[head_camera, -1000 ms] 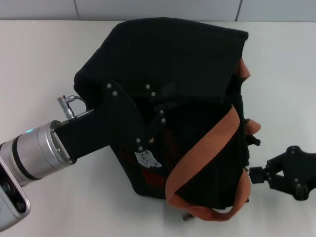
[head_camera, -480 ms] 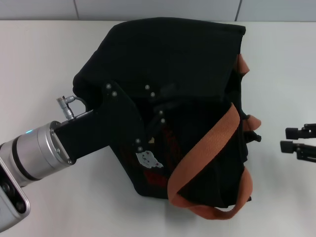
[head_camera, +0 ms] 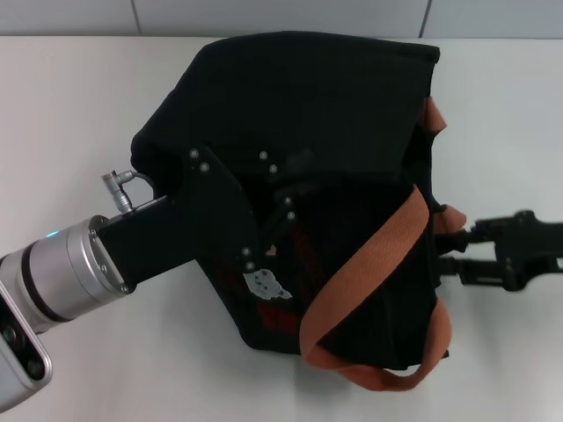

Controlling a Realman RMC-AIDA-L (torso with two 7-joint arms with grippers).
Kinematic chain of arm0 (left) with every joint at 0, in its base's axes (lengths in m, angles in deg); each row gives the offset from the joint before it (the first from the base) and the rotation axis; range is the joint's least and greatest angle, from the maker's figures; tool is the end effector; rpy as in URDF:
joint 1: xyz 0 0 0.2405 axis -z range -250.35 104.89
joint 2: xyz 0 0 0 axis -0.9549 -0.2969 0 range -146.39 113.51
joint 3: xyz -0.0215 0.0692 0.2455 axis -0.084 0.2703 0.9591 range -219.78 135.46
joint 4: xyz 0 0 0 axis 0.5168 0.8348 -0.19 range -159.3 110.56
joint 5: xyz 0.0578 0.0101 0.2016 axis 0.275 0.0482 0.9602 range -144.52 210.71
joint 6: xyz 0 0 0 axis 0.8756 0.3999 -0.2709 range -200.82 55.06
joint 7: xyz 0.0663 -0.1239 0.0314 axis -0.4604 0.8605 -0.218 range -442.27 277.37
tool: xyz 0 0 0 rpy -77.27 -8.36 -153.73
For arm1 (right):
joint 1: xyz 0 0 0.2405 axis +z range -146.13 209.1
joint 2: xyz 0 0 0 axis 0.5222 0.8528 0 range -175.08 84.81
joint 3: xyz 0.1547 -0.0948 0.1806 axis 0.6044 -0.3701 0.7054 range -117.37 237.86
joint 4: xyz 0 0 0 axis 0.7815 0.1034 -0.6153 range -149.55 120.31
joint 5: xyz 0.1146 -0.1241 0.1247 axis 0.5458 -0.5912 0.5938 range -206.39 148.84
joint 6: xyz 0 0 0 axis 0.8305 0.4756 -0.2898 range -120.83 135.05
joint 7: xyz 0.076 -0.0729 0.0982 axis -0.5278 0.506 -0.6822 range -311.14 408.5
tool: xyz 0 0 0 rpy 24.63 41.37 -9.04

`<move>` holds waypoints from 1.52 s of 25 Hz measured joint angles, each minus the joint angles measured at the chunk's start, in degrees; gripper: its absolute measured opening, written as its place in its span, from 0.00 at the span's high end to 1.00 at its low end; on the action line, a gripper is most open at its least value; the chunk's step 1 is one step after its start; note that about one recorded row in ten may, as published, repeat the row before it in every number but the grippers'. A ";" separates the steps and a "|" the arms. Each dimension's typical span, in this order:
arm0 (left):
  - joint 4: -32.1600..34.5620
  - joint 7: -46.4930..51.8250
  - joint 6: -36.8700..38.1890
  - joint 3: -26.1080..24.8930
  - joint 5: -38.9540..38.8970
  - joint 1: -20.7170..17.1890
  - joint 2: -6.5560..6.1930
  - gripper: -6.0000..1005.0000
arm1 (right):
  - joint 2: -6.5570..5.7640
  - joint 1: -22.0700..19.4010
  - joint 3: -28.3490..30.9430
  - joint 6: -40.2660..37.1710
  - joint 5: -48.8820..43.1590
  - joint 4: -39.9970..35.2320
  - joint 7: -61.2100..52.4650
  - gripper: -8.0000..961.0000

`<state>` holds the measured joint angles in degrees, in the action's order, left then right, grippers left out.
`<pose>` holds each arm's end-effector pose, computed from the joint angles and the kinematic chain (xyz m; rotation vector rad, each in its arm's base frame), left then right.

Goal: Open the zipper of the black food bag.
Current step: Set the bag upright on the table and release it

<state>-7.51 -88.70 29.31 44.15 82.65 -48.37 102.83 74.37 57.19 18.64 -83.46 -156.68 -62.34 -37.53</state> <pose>-0.2150 0.2578 -0.0412 -2.0694 0.7901 -1.1118 0.2959 0.3066 0.0092 -2.8040 0.7351 0.3253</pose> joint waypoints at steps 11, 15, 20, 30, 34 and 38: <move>-0.29 0.01 0.07 0.00 0.01 -0.10 0.00 0.90 | 0.12 0.69 -9.22 8.40 9.22 3.17 5.65 0.68; -1.70 0.01 -0.15 -0.23 -0.07 -0.10 0.00 0.90 | 0.19 0.64 -9.99 10.61 13.86 1.07 5.00 0.79; -5.37 2.83 0.16 -0.09 -0.90 -0.32 0.00 0.90 | 0.04 1.16 -10.24 12.97 15.80 -7.11 -0.69 0.85; -11.39 8.34 -1.20 -0.77 -1.60 -1.24 0.00 0.90 | -0.34 7.00 -10.45 14.64 15.71 -15.56 -10.34 0.87; -11.25 10.94 -3.85 -1.32 -2.22 -2.31 -0.01 0.90 | -0.07 7.29 -10.53 16.88 15.34 -14.48 -10.39 0.87; -10.57 18.45 -5.99 -1.44 -2.87 -2.09 -0.14 0.82 | 0.01 5.81 -10.19 18.39 16.36 -14.47 -10.63 0.80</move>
<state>-18.08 -70.25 23.31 42.71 79.78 -50.47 102.68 74.37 63.01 8.44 -65.07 -140.32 -76.81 -48.15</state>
